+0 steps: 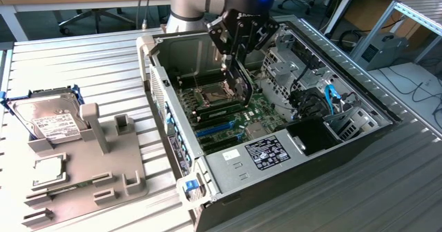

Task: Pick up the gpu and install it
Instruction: 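Pick up the gpu and move the gpu toward the slot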

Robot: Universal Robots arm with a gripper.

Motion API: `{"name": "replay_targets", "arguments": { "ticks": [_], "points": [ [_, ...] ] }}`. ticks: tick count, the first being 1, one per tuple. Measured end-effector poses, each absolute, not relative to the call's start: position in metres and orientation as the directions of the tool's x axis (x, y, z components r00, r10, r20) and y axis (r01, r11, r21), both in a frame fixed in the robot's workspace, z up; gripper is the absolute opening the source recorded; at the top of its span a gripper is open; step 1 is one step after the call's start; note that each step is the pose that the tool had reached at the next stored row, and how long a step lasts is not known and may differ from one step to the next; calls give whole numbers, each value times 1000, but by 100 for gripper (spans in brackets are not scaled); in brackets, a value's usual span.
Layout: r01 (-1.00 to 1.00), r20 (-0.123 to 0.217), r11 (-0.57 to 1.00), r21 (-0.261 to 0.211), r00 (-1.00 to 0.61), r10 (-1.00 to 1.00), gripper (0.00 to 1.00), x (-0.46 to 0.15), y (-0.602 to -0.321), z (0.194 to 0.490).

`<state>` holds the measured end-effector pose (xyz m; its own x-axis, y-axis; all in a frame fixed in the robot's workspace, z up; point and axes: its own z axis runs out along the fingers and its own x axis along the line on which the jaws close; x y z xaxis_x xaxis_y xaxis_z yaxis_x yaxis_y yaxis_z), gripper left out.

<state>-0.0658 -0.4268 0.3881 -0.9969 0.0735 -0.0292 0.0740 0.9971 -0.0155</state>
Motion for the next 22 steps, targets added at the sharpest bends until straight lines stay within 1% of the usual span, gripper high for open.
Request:
{"name": "replay_targets", "arguments": {
  "ticks": [22],
  "points": [
    [74, -29, 997, -15, -997, 73, 26, -44, -419, 373]
  ]
}}
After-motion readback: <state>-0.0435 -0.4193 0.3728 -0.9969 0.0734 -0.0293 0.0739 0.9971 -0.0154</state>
